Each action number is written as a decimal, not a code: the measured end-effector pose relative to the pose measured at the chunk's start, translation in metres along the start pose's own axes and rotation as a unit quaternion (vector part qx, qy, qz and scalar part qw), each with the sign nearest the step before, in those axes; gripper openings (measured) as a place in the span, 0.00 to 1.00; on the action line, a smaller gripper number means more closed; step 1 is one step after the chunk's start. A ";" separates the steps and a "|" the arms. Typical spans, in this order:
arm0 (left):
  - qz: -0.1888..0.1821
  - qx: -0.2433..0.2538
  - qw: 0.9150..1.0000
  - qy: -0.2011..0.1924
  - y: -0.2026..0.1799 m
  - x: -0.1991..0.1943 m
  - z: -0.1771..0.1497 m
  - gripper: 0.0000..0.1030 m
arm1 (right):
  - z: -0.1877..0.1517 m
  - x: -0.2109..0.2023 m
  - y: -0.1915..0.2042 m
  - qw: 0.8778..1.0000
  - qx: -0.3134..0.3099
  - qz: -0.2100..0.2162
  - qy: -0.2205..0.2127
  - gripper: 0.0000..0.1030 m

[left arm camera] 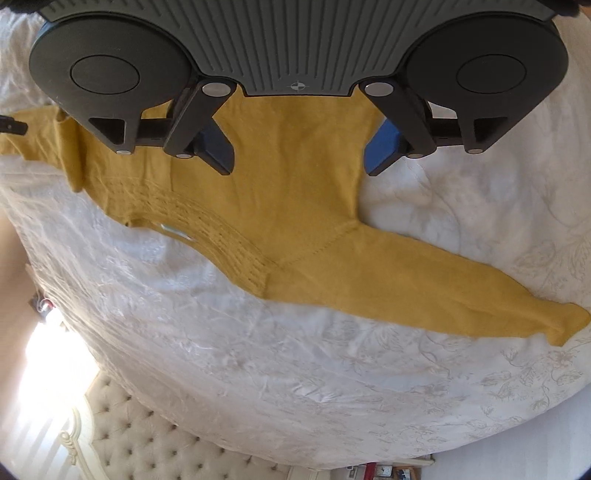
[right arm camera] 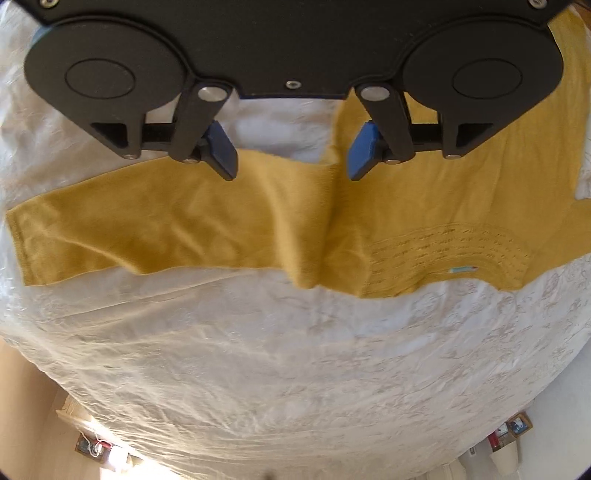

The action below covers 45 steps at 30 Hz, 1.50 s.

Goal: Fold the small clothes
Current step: 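Move the right gripper to the cuff of the other sleeve, then grasp the sleeve cuff with the right gripper and lift it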

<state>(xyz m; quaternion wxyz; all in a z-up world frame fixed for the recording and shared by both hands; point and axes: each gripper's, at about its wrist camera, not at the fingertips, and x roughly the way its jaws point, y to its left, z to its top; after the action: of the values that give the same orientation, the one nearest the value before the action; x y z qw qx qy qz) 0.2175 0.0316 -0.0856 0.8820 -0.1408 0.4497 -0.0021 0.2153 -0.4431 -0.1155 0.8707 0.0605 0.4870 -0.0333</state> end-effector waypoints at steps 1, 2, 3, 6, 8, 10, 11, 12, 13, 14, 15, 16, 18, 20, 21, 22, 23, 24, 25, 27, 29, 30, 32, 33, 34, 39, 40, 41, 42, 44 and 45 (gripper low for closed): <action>-0.002 -0.001 1.000 0.000 -0.007 -0.002 -0.004 0.75 | 0.004 0.000 -0.015 1.000 -0.001 -0.007 -0.006 0.75; -0.003 0.001 1.000 0.002 -0.015 -0.004 -0.008 0.76 | 0.007 0.001 -0.029 1.000 -0.002 -0.016 -0.011 0.77; -0.004 0.002 1.000 0.004 -0.020 -0.006 -0.011 0.78 | 0.010 0.000 -0.044 1.000 -0.001 -0.025 -0.014 0.79; -0.001 0.004 1.000 0.003 -0.033 -0.011 -0.016 0.81 | 0.020 0.000 -0.086 0.998 0.013 -0.052 -0.026 0.89; 0.004 0.004 1.000 0.002 -0.039 -0.014 -0.018 0.81 | 0.026 0.004 -0.116 0.996 0.025 -0.074 -0.034 0.92; 0.012 0.005 1.000 0.002 -0.041 -0.016 -0.019 0.81 | 0.032 0.011 -0.139 0.994 0.037 -0.094 -0.031 0.92; 0.016 0.007 1.000 0.004 -0.043 -0.016 -0.020 0.81 | 0.032 0.013 -0.153 0.993 0.045 -0.103 -0.028 0.92; 0.020 0.009 1.000 0.007 -0.044 -0.016 -0.022 0.81 | 0.033 0.016 -0.163 0.992 0.053 -0.110 -0.026 0.92; 0.023 0.010 1.000 0.011 -0.045 -0.016 -0.022 0.81 | 0.033 0.018 -0.172 0.991 0.060 -0.115 -0.023 0.92; 0.025 0.011 1.000 0.014 -0.045 -0.015 -0.023 0.81 | 0.032 0.020 -0.179 0.991 0.066 -0.118 -0.020 0.92; 0.027 0.012 0.999 0.017 -0.046 -0.015 -0.024 0.81 | 0.032 0.024 -0.185 0.990 0.071 -0.117 -0.016 0.92; 0.029 0.013 0.999 0.019 -0.047 -0.015 -0.024 0.81 | 0.031 0.027 -0.190 0.990 0.073 -0.117 -0.012 0.92; 0.031 0.016 0.999 0.022 -0.049 -0.016 -0.026 0.81 | 0.031 0.033 -0.198 0.991 0.075 -0.113 -0.004 0.92; 0.031 0.021 0.999 0.026 -0.052 -0.016 -0.027 0.81 | 0.030 0.040 -0.203 0.992 0.079 -0.099 0.011 0.90; 0.030 0.024 0.999 0.029 -0.053 -0.015 -0.027 0.81 | 0.030 0.043 -0.204 0.992 0.082 -0.092 0.019 0.87; 0.030 0.027 0.999 0.031 -0.055 -0.015 -0.027 0.81 | 0.031 0.047 -0.206 0.992 0.085 -0.088 0.029 0.84; 0.029 0.030 0.999 0.033 -0.056 -0.014 -0.027 0.81 | 0.031 0.049 -0.207 0.992 0.086 -0.089 0.035 0.76; 0.028 0.033 0.998 0.034 -0.058 -0.013 -0.028 0.81 | 0.032 0.050 -0.206 0.992 0.086 -0.089 0.040 0.64; 0.027 0.034 0.998 0.035 -0.059 -0.013 -0.028 0.81 | 0.032 0.050 -0.205 0.992 0.082 -0.086 0.042 0.56; 0.024 0.036 0.998 0.037 -0.061 -0.011 -0.027 0.81 | 0.036 0.047 -0.203 0.995 0.072 -0.061 0.043 0.16; 0.019 0.038 0.998 0.038 -0.064 -0.009 -0.026 0.81 | 0.041 0.039 -0.200 0.996 0.049 -0.062 0.049 0.15; 0.016 0.040 0.998 0.038 -0.065 -0.008 -0.026 0.81 | 0.043 0.034 -0.199 0.996 0.034 -0.072 0.048 0.15; 0.009 0.045 0.998 0.034 -0.068 -0.008 -0.025 0.81 | 0.046 0.023 -0.205 0.994 0.024 -0.098 0.045 0.15; 0.007 0.047 0.998 0.033 -0.069 -0.008 -0.024 0.81 | 0.047 0.018 -0.211 0.992 0.028 -0.116 0.045 0.15; 0.003 0.050 0.998 0.032 -0.070 -0.007 -0.024 0.81 | 0.048 0.014 -0.219 0.989 0.036 -0.132 0.046 0.15; -0.018 0.066 0.997 0.043 -0.068 0.001 -0.025 0.81 | 0.047 -0.001 -0.226 0.984 0.080 -0.151 0.043 0.15; -0.021 0.069 0.996 0.046 -0.066 0.003 -0.025 0.81 | 0.049 -0.004 -0.218 0.985 0.076 -0.148 0.038 0.15; -0.024 0.071 0.996 0.049 -0.063 0.003 -0.025 0.81 | 0.052 -0.008 -0.208 0.987 0.073 -0.139 0.033 0.15; -0.027 0.072 0.996 0.049 -0.059 0.003 -0.024 0.81 | 0.056 -0.013 -0.197 0.989 0.069 -0.128 0.026 0.15; -0.029 0.076 0.995 0.050 -0.051 0.003 -0.022 0.81 | 0.065 -0.026 -0.172 0.993 0.064 -0.100 0.004 0.15; -0.029 0.077 0.995 0.052 -0.047 0.004 -0.021 0.81 | 0.072 -0.032 -0.155 0.995 0.064 -0.078 -0.009 0.15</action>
<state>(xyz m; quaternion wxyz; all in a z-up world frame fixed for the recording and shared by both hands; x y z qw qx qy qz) 0.2085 -0.0190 -0.0887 0.8655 -0.0850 0.4887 -0.0698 0.2411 -0.6068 -0.0622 0.8640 0.0782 0.4793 -0.1328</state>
